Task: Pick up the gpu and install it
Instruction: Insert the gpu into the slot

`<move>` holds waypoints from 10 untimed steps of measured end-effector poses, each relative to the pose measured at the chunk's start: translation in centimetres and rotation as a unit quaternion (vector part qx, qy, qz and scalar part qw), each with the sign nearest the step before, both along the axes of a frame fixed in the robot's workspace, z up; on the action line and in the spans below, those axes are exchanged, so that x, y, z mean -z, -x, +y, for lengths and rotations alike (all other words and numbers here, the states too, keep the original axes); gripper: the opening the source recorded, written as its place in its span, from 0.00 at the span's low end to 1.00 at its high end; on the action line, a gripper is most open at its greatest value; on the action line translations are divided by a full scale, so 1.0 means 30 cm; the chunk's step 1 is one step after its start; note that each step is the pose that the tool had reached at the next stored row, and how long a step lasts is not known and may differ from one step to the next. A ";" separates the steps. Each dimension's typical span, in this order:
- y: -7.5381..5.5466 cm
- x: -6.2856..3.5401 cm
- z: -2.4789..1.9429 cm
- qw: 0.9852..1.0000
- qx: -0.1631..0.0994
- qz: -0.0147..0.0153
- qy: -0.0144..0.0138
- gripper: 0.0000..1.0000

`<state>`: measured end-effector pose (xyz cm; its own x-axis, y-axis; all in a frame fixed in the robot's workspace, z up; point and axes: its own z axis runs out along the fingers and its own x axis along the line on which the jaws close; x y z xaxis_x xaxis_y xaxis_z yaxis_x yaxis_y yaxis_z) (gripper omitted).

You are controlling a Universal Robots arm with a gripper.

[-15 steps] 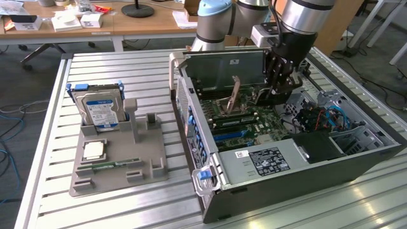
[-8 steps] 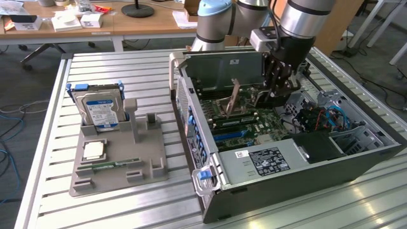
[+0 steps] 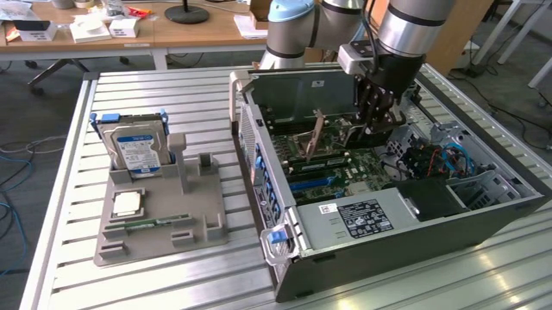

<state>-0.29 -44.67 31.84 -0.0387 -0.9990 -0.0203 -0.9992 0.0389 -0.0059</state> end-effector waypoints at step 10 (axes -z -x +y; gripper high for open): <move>0.037 0.001 0.000 1.000 0.000 0.000 0.000 0.26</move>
